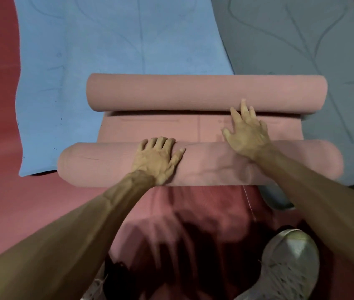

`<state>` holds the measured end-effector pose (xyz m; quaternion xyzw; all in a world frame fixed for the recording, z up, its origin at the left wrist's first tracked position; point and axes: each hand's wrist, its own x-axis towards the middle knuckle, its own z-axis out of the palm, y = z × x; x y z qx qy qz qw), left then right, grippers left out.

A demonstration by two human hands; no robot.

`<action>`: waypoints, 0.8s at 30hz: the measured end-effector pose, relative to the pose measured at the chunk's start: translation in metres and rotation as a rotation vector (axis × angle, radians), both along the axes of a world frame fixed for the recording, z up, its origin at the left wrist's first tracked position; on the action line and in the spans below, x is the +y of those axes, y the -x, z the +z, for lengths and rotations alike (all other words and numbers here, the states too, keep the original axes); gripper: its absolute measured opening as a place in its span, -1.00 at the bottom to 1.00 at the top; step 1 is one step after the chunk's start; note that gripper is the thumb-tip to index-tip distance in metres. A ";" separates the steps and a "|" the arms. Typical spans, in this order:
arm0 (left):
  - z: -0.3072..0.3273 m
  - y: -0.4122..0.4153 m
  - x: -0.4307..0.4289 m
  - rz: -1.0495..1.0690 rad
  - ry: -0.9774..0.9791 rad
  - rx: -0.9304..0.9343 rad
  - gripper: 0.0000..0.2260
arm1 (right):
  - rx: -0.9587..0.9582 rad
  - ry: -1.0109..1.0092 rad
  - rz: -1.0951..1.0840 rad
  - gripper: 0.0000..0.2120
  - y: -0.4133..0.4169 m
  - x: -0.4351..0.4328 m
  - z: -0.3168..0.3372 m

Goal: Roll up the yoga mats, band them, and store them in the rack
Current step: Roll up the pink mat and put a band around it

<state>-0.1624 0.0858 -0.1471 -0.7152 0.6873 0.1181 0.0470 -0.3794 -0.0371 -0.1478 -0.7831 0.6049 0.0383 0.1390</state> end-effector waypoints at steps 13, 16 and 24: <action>-0.007 -0.017 -0.083 0.159 0.029 0.115 -0.49 | -0.141 0.534 0.336 -0.64 -0.019 0.027 -0.007; -0.009 -0.023 -0.101 0.167 0.033 0.158 -0.52 | -0.126 0.472 0.446 -0.56 -0.025 0.036 -0.001; -0.002 -0.029 -0.117 0.190 0.151 0.191 -0.57 | 0.242 0.088 0.520 0.27 -0.043 0.025 0.013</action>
